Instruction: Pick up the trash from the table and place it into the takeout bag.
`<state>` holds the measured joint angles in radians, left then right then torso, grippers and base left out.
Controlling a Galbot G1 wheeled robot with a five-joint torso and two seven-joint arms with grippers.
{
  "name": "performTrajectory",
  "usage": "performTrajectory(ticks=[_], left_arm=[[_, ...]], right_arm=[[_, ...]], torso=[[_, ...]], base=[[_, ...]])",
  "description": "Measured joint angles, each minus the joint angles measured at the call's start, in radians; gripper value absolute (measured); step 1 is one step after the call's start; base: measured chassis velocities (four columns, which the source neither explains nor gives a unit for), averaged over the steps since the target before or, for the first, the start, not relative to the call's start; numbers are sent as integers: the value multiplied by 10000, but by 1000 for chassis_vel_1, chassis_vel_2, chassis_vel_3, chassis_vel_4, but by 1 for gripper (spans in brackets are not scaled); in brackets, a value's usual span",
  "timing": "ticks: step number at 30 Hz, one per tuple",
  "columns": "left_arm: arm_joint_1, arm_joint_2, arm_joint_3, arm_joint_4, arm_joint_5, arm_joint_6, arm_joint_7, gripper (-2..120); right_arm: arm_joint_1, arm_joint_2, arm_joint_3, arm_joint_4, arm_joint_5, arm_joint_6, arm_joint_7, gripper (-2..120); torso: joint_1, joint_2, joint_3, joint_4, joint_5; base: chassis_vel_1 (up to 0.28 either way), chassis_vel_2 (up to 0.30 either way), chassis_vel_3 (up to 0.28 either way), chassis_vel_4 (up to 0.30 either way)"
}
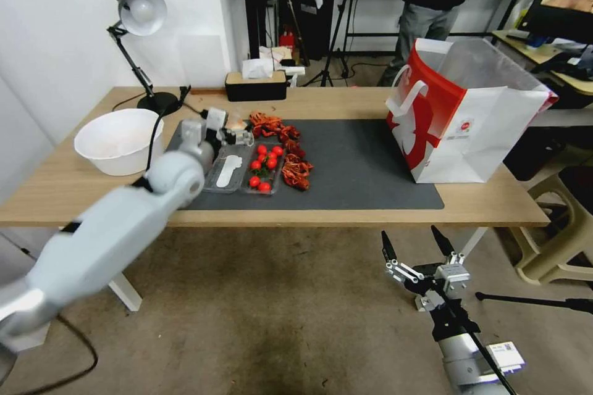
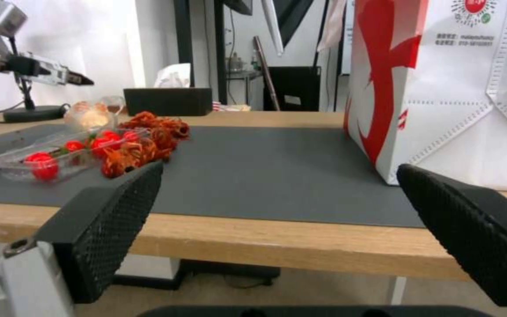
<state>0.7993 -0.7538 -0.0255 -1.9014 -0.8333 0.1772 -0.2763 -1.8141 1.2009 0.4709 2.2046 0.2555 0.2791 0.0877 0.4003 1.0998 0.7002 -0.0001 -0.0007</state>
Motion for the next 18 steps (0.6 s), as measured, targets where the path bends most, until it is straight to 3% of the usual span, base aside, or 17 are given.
performTrajectory(ticks=[2, 3, 5, 7, 10, 12, 13, 16, 18], left_arm=[[-1358, -216, 1078, 894, -355, 402, -82, 100], [-1358, -216, 1078, 894, -355, 402, -82, 100], [-2892, -543, 2070, 2128, -446, 851, -331, 100], [-3206, -634, 2262, 2420, -490, 1015, -398, 100], [-4922, -1142, 3408, 3970, -728, 1853, -743, 100], [-5190, -1260, 3601, 4277, -776, 2065, -747, 100], [-5579, -1475, 3807, 4687, -1126, 2623, -731, 100], [-5860, -1853, 3905, 5283, -1621, 3159, -825, 100], [-6000, -2158, 4019, 5780, -1836, 3261, -879, 100]], right_arm=[[-40, 47, 17, 0, -69, 0, 0, 100], [-40, 47, 17, 0, -69, 0, 0, 100], [-51, 51, 65, -18, -104, -7, 0, 100], [-50, 49, 81, -34, -109, -9, 2, 100], [-46, 34, 133, -122, -113, -11, 13, 100], [-42, 28, 138, -144, -113, -11, 19, 100], [-16, 7, 144, -199, -115, -11, 36, 100], [38, -16, 145, -284, -115, -9, 52, 100], [66, -38, 145, -327, -114, -1, 70, 100]], torso=[[-1, 0, 0, 3, 9], [-1, 0, 0, 3, 9], [0, 0, 0, 0, 11], [-1, 0, 0, -1, 9], [-2, 1, -1, -2, 12], [-1, 0, 0, -2, 6], [-2, 0, -1, 2, 11], [-3, 1, -1, 2, 7], [-3, 1, 0, 1, 7]], base=[[0, 0, 0, 0], [0, 0, 0, 0], [0, 0, 0, 0], [0, 0, 0, 0], [0, 0, 0, 0], [0, 0, 0, 0], [0, 0, 0, 0], [0, 0, 0, 0], [0, 0, 0, 0]])
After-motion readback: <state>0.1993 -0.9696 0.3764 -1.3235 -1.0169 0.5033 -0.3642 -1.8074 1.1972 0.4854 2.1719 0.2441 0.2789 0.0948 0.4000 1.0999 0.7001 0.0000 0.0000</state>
